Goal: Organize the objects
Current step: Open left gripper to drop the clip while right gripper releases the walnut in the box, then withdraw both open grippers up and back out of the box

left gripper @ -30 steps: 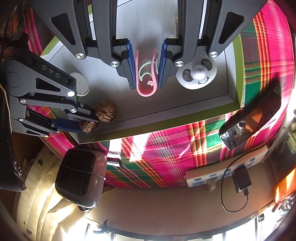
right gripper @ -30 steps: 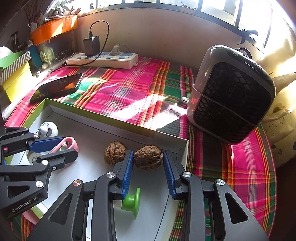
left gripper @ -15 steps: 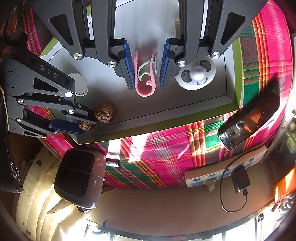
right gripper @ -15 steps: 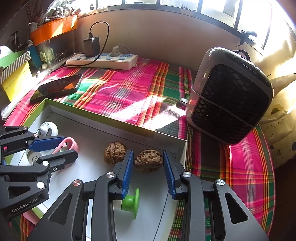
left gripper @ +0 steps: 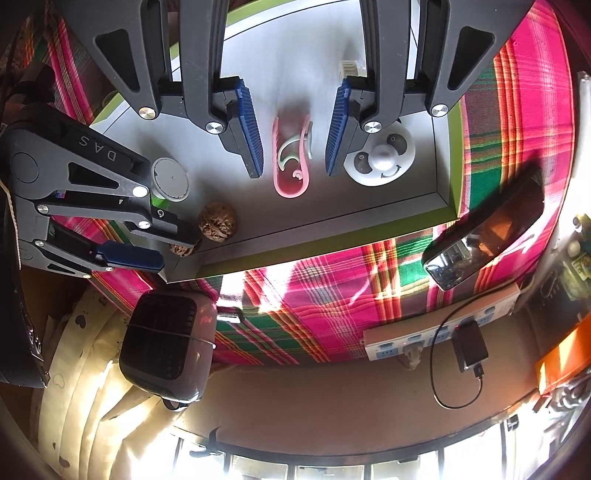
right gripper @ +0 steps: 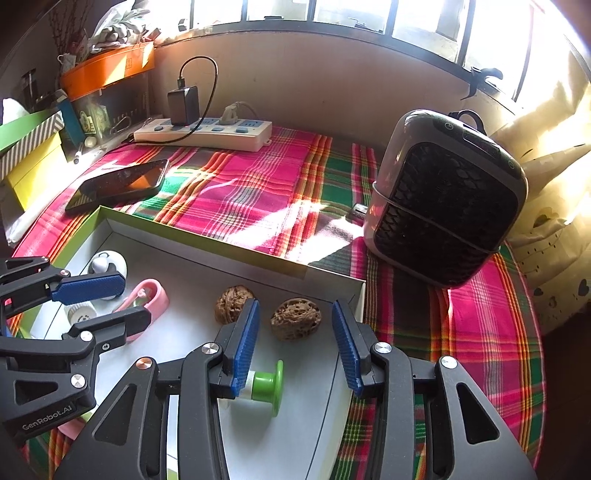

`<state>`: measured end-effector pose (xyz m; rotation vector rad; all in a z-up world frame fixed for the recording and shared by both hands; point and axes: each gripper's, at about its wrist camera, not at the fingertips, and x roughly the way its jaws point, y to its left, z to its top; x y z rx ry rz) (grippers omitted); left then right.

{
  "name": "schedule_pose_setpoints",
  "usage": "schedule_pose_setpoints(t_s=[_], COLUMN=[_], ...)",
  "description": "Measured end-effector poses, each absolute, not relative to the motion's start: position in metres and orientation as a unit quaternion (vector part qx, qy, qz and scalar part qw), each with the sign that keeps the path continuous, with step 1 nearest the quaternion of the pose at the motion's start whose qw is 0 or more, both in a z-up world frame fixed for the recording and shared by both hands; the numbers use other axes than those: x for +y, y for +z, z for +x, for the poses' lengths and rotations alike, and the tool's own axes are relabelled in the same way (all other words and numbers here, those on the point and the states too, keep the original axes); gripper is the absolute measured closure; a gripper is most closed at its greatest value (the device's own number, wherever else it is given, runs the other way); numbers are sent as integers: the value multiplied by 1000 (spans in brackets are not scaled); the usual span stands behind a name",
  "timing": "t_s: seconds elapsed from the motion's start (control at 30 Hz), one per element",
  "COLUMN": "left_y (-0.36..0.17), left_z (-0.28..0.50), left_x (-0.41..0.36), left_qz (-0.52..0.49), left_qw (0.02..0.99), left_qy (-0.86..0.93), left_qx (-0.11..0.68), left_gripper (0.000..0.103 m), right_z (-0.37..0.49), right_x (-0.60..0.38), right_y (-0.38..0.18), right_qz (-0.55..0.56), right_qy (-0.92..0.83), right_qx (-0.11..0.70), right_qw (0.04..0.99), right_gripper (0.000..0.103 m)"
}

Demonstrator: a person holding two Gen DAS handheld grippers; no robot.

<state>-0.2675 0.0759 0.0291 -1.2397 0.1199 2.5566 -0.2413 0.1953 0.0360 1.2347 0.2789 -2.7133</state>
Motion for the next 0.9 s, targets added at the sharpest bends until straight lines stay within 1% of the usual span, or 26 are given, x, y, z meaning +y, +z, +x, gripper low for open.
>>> schedule_pose_setpoints(t_s=[0.3,0.4,0.5,0.6,0.9], left_y=[43,45,47,49,53], left_z=[-245,-236,-228,-217,-193], left_x=[72,72,70,72,70], left_qz=[-412,-401,-400,-391,-384], left_qw=[148,137,145,141,149], left_qy=[898,904,904,907,910], left_qx=[43,58,51,63,56], left_gripper=[69,69,69,69,69], right_z=[-222,-212,-202,-192,-164], right_x=[195,194,194,194,196], right_y=[48,52,56,60,63], right_qz=[394,385,379,372,360], right_qy=[-913,-917,-920,-923,-928], right_qx=[80,74,72,67,59], right_qw=[72,74,74,75,79], right_gripper=[61,61,61,61,61])
